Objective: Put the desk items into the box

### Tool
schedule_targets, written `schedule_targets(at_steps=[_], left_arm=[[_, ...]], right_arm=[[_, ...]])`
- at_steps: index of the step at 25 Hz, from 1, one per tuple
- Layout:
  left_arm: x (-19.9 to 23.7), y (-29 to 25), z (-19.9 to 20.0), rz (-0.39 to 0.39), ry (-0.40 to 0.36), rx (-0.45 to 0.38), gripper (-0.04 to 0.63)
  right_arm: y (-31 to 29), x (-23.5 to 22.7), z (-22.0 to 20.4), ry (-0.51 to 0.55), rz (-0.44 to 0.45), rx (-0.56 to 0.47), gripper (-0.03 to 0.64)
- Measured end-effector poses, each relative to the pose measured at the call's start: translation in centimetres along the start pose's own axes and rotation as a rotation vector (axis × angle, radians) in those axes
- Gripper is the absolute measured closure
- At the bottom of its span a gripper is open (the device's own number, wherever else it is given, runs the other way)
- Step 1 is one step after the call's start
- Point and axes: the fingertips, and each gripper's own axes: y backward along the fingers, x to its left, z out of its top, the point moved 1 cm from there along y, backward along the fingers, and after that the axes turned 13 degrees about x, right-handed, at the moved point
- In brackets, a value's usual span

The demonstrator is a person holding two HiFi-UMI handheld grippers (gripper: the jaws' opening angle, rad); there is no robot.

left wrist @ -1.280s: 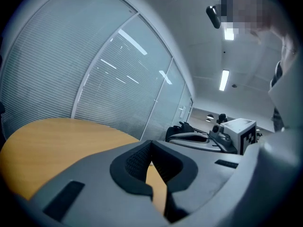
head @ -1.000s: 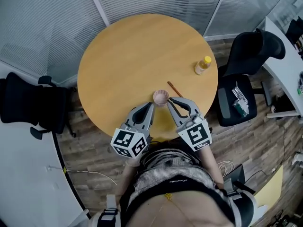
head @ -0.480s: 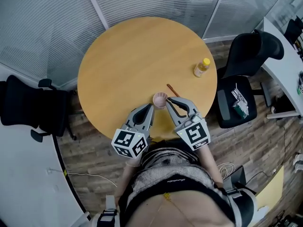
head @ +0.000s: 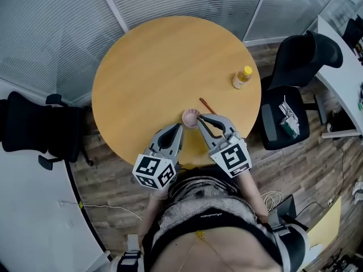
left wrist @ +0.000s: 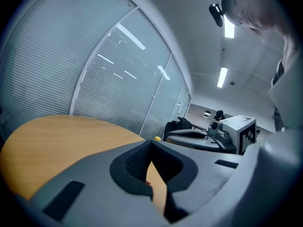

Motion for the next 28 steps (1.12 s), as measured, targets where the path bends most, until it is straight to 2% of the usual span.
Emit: schedule_targets(at_steps=[12, 28], left_arm=[[-0.4, -0.9, -0.4, -0.017, 0.004, 0.024, 0.577], [0.8, -1.2, -1.3, 0.009, 0.042, 0.053, 0.577]], right_arm=[[-0.2, -0.7, -0.9, -0.001, -0.001, 0.028, 0.586], [-1.6, -3.2, -4.4, 0.003, -0.038, 0.127, 0.586]])
